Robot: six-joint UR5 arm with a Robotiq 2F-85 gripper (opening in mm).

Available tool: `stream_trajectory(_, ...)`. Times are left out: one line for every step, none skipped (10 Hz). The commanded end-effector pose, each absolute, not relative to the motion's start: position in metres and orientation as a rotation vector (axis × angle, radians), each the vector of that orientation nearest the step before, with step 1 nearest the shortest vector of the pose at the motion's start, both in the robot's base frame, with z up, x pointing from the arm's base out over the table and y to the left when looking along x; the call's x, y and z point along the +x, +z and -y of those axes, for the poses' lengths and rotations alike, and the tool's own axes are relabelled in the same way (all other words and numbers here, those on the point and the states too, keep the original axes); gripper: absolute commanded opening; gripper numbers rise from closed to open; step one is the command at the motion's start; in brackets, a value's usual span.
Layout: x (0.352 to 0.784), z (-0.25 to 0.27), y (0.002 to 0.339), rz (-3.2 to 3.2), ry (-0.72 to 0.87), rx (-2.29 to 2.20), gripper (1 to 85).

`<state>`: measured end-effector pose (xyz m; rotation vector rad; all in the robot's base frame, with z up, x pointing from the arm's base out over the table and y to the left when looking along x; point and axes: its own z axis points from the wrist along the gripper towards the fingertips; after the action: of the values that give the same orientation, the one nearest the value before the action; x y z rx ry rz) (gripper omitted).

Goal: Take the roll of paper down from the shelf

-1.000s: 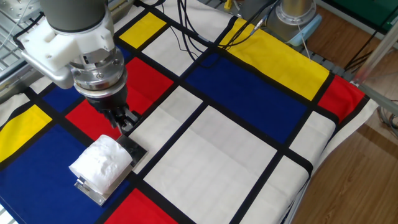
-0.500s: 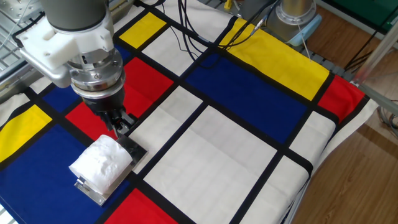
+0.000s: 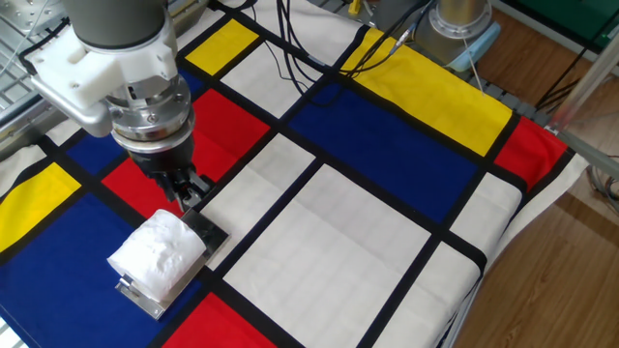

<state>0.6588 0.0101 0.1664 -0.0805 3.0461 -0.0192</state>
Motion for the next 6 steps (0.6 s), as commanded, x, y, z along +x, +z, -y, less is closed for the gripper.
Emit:
stream_trajectory(0.659, -0.003, 0.168, -3.047, -0.053, -0.012, 28.3)
stream_trajectory(0.662, -0.024, 0.168, -3.034, 0.074, 0.055, 28.3)
stream_trajectory(0.669, -0.031, 0.169, -3.007, 0.119, 0.072, 28.3)
stream_trajectory(0.674, -0.018, 0.170, -2.987, 0.041, 0.034, 28.3)
stream_trajectory(0.674, -0.017, 0.170, -2.983, 0.045, 0.178, 28.3)
stream_trajectory(0.674, -0.021, 0.170, -2.983, 0.068, 0.187, 28.3)
